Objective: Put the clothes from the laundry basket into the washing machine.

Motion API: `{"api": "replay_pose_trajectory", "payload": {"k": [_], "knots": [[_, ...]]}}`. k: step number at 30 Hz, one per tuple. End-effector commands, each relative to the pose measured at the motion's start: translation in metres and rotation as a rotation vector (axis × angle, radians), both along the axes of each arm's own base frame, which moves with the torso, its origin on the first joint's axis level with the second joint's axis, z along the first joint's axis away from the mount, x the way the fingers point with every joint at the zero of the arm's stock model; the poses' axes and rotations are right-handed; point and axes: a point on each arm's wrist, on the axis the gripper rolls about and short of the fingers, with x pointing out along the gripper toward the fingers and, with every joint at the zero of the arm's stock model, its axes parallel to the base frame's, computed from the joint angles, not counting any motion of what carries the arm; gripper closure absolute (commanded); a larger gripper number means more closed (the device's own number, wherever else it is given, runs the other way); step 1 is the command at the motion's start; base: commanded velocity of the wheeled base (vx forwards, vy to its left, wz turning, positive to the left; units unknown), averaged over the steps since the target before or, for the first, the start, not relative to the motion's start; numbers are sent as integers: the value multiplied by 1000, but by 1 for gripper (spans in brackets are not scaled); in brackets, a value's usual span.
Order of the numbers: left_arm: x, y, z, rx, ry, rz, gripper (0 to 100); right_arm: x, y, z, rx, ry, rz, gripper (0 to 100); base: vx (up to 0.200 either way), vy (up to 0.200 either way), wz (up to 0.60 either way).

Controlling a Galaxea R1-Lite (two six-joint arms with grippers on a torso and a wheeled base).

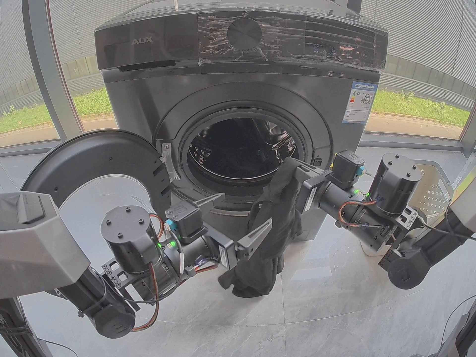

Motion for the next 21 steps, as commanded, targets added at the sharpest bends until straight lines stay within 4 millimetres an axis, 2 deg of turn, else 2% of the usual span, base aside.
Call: {"api": "replay_pose_trajectory", "payload": {"k": [1, 10, 16, 21], "knots": [[-4, 7, -12, 36, 45, 0, 0, -1, -9, 15, 24, -41, -17, 100, 0, 0, 0], [23, 29, -42, 91, 123, 104, 0, -27, -14, 33, 42, -81, 61, 100, 0, 0, 0], [39, 29, -66, 128, 166, 130, 0, -36, -19, 30, 30, -67, 75, 100, 0, 0, 0], [47, 31, -89, 161, 216, 123, 0, -39, -18, 41, 52, -100, 85, 100, 0, 0, 0]]}}
